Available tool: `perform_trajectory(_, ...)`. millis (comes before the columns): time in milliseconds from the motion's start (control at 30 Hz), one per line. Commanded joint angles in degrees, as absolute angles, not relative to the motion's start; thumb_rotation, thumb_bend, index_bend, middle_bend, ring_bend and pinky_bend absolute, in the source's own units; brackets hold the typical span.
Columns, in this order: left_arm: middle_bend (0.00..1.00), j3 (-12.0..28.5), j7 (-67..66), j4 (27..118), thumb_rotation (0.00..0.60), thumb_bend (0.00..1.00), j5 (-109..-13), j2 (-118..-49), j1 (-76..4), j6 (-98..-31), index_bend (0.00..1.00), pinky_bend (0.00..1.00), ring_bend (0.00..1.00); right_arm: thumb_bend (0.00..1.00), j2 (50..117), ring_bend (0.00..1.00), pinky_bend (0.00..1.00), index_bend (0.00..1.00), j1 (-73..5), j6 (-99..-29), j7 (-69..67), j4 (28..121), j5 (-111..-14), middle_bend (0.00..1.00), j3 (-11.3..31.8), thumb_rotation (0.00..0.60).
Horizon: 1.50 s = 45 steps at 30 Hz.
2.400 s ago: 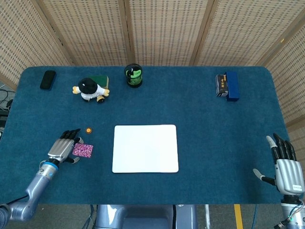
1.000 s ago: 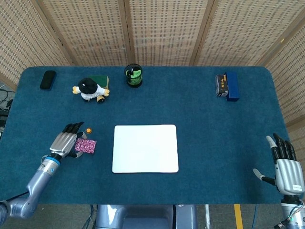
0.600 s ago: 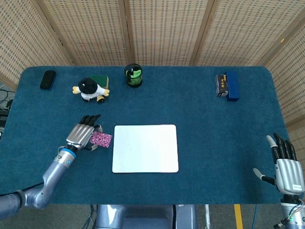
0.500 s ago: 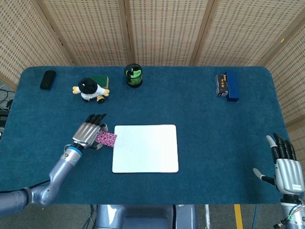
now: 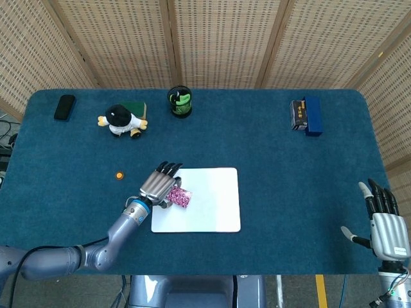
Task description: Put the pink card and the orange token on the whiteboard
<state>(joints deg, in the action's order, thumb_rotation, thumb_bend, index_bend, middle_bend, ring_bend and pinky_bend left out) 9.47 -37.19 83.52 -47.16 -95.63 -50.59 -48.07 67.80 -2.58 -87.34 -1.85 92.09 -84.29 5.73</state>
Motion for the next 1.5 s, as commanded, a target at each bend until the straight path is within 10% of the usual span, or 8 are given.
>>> perform_trajectory(33,0.00,9.2,-37.4,83.2,0.600,0.23,-46.7,-96.0,-50.9,-48.7,0.38,0.00,0.00,0.00,67.8,0.00,0.00,0.00,-2.6,-87.3,-2.0,92.1,-84.3,0.00,5.7,0.600)
perform_trajectory(167,0.00,8.9,-37.7,83.7,0.600,0.21,-46.2,-95.9,-51.0,-49.8,0.35,0.00,0.00,0.00,67.7,0.00,0.00,0.00,-2.6,-87.2,-2.1,92.1,-84.3,0.00,5.7,0.600)
perform_trajectory(400,0.00,8.4,-39.7,87.2,0.600,0.12,-44.2,-93.3,-50.8,-53.1,0.00,0.00,0.00,0.00,67.7,0.00,0.00,0.00,-2.6,-87.3,-2.0,92.1,-84.3,0.00,5.7,0.600)
perform_trajectory(733,0.00,7.5,-35.5,90.6,0.600,0.17,-46.6,-84.7,-47.3,-56.6,0.11,0.00,0.00,0.00,67.7,0.00,0.00,0.00,-2.6,-87.4,-1.8,92.2,-84.3,0.00,5.7,0.600)
perform_trajectory(1500,0.00,5.3,-9.5,66.5,0.600,0.28,-55.1,-84.7,-39.9,-45.2,0.35,0.00,0.00,0.00,67.9,0.00,0.00,0.00,-2.5,-87.6,-1.1,92.6,-84.2,0.00,5.7,0.600)
